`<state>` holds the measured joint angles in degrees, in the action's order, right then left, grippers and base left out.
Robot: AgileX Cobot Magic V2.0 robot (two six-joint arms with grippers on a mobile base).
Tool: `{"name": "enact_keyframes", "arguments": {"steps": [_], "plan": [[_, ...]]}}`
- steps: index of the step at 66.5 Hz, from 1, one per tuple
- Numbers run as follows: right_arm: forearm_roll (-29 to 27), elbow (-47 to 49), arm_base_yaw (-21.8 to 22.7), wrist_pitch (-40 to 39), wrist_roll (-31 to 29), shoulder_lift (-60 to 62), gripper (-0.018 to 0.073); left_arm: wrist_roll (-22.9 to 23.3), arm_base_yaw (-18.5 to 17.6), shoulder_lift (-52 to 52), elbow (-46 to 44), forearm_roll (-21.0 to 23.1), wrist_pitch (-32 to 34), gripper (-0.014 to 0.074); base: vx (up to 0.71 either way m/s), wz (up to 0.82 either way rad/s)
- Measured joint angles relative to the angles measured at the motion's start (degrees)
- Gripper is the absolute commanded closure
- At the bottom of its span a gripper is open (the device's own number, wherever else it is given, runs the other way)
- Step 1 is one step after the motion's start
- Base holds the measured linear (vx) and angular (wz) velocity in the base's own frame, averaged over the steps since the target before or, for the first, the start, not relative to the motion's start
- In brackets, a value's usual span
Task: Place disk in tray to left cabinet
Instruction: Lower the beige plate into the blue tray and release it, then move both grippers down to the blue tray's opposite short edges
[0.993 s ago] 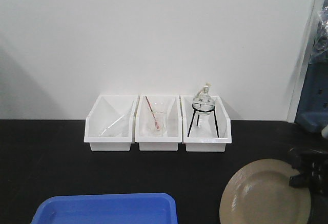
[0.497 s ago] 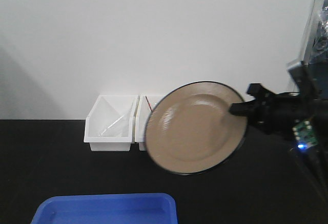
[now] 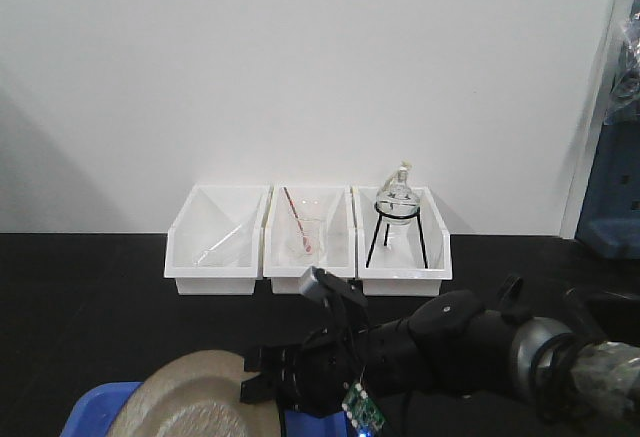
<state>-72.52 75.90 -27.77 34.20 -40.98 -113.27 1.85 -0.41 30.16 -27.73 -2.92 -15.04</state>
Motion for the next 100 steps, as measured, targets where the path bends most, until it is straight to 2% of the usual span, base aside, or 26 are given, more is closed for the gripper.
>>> {"name": "enact_keyframes", "arguments": {"steps": [11,22,42,53,66,74,78,88,92,100], "plan": [[3.00,0.30,0.25,0.46,0.78,-2.64,0.0532,0.00,0.00,0.00,0.00,0.00,-0.06,0.0237,0.00,0.00],[9.08,0.88,0.20,0.13,1.53,-2.45,0.0438,0.00,0.00,0.00,0.00,0.00,-0.06,0.0237,0.00,0.00],[29.22,0.94,0.20,1.70,4.05,-2.80,0.0103,0.00,0.00,0.00,0.00,0.00,-0.06,0.0237,0.00,0.00],[31.78,1.25,0.20,2.83,4.45,-2.81,-0.0014,0.00,0.00,0.00,0.00,0.00,-0.06,0.0237,0.00,0.00],[33.27,3.33,1.74,4.87,7.51,0.64,-0.0012,0.00,0.00,0.00,0.00,0.00,-0.06,0.0237,0.00,0.00],[34.24,4.60,5.10,9.90,13.41,5.61,0.0006,0.00,0.00,0.00,0.00,0.00,-0.06,0.0237,0.00,0.00],[37.37,4.87,8.11,13.04,18.28,9.33,0.0020,0.00,0.00,0.00,0.00,0.00,-0.11,0.0235,0.00,0.00],[51.12,4.87,13.20,16.23,28.76,15.69,0.0045,0.00,0.00,2.84,0.00,0.00,-0.59,0.0209,0.00,0.00],[53.02,4.87,13.55,15.98,30.35,16.59,0.0050,0.00,0.00,5.04,0.00,0.00,-1.18,0.0191,0.00,0.00],[52.55,4.87,12.19,15.16,31.16,16.59,0.0063,0.00,0.00,12.88,-0.05,0.00,-1.83,0.0167,0.00,0.00]]}}
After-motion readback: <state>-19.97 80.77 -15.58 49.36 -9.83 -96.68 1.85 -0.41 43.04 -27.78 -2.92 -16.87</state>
